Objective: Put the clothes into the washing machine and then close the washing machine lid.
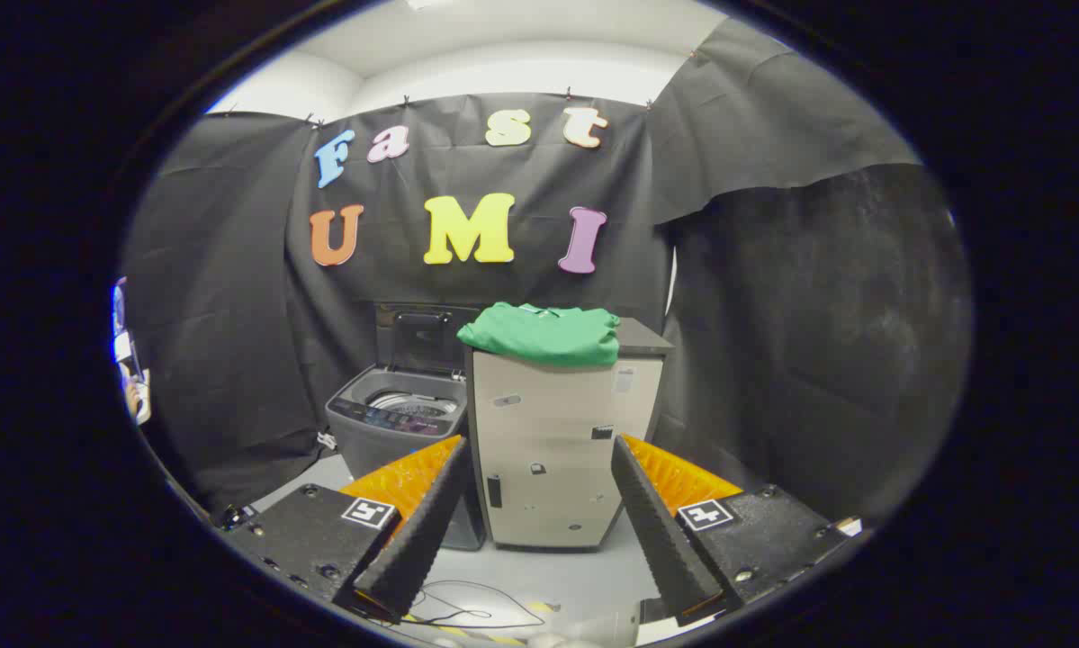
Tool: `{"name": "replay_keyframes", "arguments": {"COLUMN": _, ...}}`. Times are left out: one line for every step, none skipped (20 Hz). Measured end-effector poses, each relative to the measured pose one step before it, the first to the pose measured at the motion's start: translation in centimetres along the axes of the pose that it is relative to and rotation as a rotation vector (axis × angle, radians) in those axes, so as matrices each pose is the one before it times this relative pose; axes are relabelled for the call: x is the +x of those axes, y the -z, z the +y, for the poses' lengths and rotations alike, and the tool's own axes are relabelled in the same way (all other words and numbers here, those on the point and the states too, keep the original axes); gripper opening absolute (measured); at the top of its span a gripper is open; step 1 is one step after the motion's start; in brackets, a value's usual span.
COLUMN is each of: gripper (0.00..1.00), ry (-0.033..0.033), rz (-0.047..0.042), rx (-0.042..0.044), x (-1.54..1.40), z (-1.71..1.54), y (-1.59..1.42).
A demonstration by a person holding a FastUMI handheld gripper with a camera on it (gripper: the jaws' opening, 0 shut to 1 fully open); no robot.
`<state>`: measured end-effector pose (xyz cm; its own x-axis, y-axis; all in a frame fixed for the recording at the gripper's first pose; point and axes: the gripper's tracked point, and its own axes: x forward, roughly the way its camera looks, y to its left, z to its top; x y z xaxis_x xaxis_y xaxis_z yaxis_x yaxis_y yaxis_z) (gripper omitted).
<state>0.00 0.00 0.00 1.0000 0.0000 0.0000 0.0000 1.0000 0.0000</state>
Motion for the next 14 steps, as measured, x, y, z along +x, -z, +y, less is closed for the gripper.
{"name": "replay_keyframes", "arguments": {"gripper": 0.99, "ry": -0.00004, "rz": 0.00558, "rx": 0.00486, "x": 0.035, "z": 0.049, "y": 0.240}}
{"name": "replay_keyframes", "arguments": {"gripper": 0.99, "ry": 0.00180, "rz": -0.00174, "rx": 0.00267, "x": -0.016, "z": -0.031, "y": -0.065}}
{"name": "replay_keyframes", "arguments": {"gripper": 0.99, "ry": 0.00159, "rz": 0.00067, "rx": -0.00091, "x": 0.045, "z": 0.046, "y": 0.042}}
{"name": "replay_keyframes", "arguments": {"gripper": 0.99, "ry": 0.00289, "rz": 0.00824, "rx": -0.00365, "x": 0.100, "z": 0.104, "y": 0.110}}
{"name": "replay_keyframes", "arguments": {"gripper": 0.99, "ry": -0.00360, "rz": 0.00924, "rx": -0.00490, "x": 0.152, "z": 0.066, "y": 0.371}}
{"name": "replay_keyframes", "arguments": {"gripper": 0.99, "ry": -0.00243, "rz": 0.00035, "rx": -0.00813, "x": -0.083, "z": 0.160, "y": -0.026}}
{"name": "replay_keyframes", "arguments": {"gripper": 0.99, "ry": 0.00469, "rz": -0.00062, "rx": -0.00757, "x": 0.144, "z": -0.157, "y": -0.161}}
{"name": "replay_keyframes", "arguments": {"gripper": 0.99, "ry": -0.00241, "rz": 0.00414, "rx": 0.00071, "x": 0.063, "z": 0.131, "y": -0.025}}
{"name": "replay_keyframes", "arguments": {"gripper": 0.99, "ry": 0.00276, "rz": 0.00477, "rx": 0.00299, "x": 0.059, "z": 0.146, "y": 0.098}}
{"name": "replay_keyframes", "arguments": {"gripper": 0.99, "ry": 0.00373, "rz": -0.00313, "rx": 0.00739, "x": -0.044, "z": -0.090, "y": -0.232}}
{"name": "replay_keyframes", "arguments": {"gripper": 0.99, "ry": 0.00056, "rz": -0.00156, "rx": 0.00730, "x": -0.053, "z": 0.105, "y": -0.215}}
{"name": "replay_keyframes", "arguments": {"gripper": 0.99, "ry": 0.00017, "rz": -0.00268, "rx": 0.00399, "x": -0.077, "z": 0.046, "y": -0.220}}
{"name": "replay_keyframes", "arguments": {"gripper": 0.99, "ry": 0.00139, "rz": -0.00169, "rx": -0.00002, "x": -0.043, "z": 0.007, "y": -0.020}}
{"name": "replay_keyframes", "arguments": {"gripper": 0.99, "ry": 0.00308, "rz": -0.00136, "rx": -0.00076, "x": -0.093, "z": -0.036, "y": -0.212}}
